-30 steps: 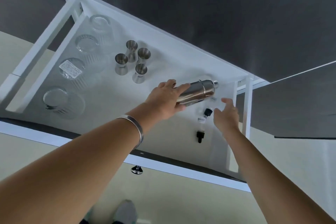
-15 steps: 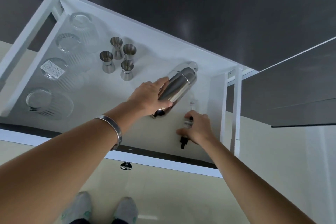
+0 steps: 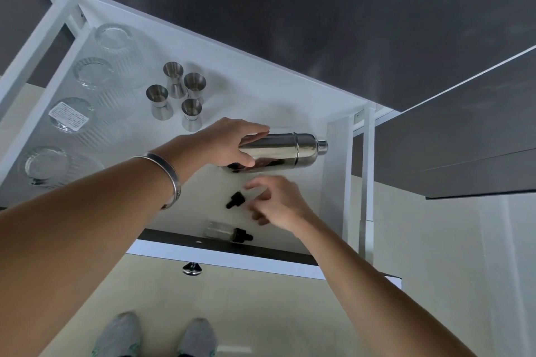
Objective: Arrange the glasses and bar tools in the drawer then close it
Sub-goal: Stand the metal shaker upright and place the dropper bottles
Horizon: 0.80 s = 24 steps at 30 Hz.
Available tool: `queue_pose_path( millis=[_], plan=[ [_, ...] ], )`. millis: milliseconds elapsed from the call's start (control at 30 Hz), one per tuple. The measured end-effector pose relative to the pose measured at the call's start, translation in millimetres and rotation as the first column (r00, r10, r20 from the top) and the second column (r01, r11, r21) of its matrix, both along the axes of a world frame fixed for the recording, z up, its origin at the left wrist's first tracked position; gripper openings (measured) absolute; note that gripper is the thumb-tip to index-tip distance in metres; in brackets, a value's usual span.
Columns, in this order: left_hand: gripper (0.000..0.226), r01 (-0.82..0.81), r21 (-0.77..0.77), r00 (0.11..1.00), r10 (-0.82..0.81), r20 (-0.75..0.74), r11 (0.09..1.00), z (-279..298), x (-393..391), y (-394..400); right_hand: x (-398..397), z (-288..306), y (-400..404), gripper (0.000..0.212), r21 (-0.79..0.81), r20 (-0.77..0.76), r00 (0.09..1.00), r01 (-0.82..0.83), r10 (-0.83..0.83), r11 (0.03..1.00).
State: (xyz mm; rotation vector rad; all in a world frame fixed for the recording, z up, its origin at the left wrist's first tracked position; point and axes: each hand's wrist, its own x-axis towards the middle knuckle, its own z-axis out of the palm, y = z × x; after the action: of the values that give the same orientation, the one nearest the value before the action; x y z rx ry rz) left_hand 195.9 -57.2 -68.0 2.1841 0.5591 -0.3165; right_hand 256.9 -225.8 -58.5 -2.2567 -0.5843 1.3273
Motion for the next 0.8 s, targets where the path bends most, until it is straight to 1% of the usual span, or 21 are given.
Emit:
queue_pose_path(
  millis=[33,67,100,133,167,200,233,267,300,333,367,400,433,467,500,567,667,733,800],
  plan=[
    [0.075,0.028,0.019,0.999,-0.028,0.018,0.999,1.1,1.6,0.4,6.6,2.0,-0.5,0.017,0.091,0.236,0.972,-0.015,-0.007,0.996],
    [0.074,0.055,0.043,0.998,-0.056,0.035,0.998,1.9,3.6,-0.2,14.2,4.5,-1.6,0.012,0.175,0.480,0.877,-0.071,-0.022,0.982],
    [0.073,0.077,0.063,0.996,-0.080,0.047,0.995,2.3,5.9,-1.1,22.8,7.1,-3.0,0.016,0.184,0.676,0.737,-0.157,-0.009,0.970],
    [0.073,0.095,0.078,0.994,-0.099,0.052,0.992,1.7,8.9,-1.8,31.0,9.2,-3.5,0.029,0.121,0.799,0.600,-0.234,0.046,0.965],
    [0.073,0.109,0.084,0.992,-0.114,0.052,0.990,1.4,11.9,-2.9,39.6,8.8,-3.4,0.046,0.020,0.848,0.512,-0.288,0.136,0.957],
    [0.072,0.119,0.080,0.991,-0.123,0.052,0.990,0.3,14.6,-4.3,48.1,7.4,-3.1,0.061,-0.086,0.846,0.472,-0.342,0.250,0.936],
    [0.072,0.121,0.080,0.990,-0.126,0.059,0.989,-0.1,16.5,-6.2,55.3,6.3,-1.9,0.072,-0.162,0.816,0.463,-0.392,0.347,0.906],
    [0.070,0.107,0.097,0.991,-0.114,0.075,0.990,-1.3,17.5,-8.8,61.2,3.9,-0.9,0.078,-0.202,0.779,0.475,-0.428,0.409,0.881],
    [0.069,0.058,0.130,0.991,-0.073,0.110,0.990,-0.9,17.7,-12.2,66.2,2.2,0.1,0.082,-0.220,0.751,0.494,-0.440,0.439,0.871],
    [0.067,-0.033,0.160,0.987,0.007,0.163,0.987,-1.6,17.7,-16.3,69.3,1.0,0.2,0.083,-0.227,0.733,0.514,-0.431,0.445,0.873],
    [0.067,-0.156,0.152,0.969,0.121,0.216,0.976,-0.7,17.2,-21.5,70.2,1.0,0.7,0.083,-0.234,0.724,0.539,-0.396,0.431,0.888],
    [0.068,-0.280,0.093,0.940,0.253,0.231,0.955,0.5,17.0,-27.6,69.7,1.5,1.0,0.082,-0.235,0.714,0.571,-0.348,0.404,0.908],
    [0.070,-0.381,-0.004,0.906,0.374,0.198,0.924,3.1,16.6,-33.8,67.4,3.4,1.1,0.082,-0.232,0.700,0.611,-0.294,0.369,0.927],
    [0.071,-0.450,-0.117,0.877,0.463,0.130,0.885,3.4,16.7,-39.7,64.9,4.6,0.4,0.081,-0.220,0.683,0.652,-0.246,0.329,0.944],
    [0.071,-0.480,-0.210,0.864,0.501,0.053,0.851,3.2,16.9,-45.1,63.2,5.2,-0.6,0.082,-0.205,0.661,0.693,-0.202,0.287,0.958],
    [0.068,-0.444,-0.349,0.886,0.462,-0.036,0.825,-3.2,17.1,-55.2,62.2,8.1,-3.6,0.086,-0.156,0.595,0.778,-0.135,0.202,0.978],
    [0.057,-0.358,-0.531,0.921,0.382,-0.069,0.768,-12.7,15.9,-69.2,65.7,16.3,-10.4,0.095,-0.035,0.430,0.902,-0.025,0.038,0.999],
    [0.053,-0.315,-0.622,0.937,0.338,-0.085,0.717,-18.5,15.8,-79.4,67.8,21.5,-16.2,0.096,-0.019,0.348,0.937,0.032,-0.024,0.999],
    [0.055,-0.287,-0.673,0.947,0.308,-0.091,0.682,-22.2,15.9,-87.8,69.4,26.0,-23.8,0.095,-0.035,0.315,0.948,0.060,-0.045,0.998]
  ],
)
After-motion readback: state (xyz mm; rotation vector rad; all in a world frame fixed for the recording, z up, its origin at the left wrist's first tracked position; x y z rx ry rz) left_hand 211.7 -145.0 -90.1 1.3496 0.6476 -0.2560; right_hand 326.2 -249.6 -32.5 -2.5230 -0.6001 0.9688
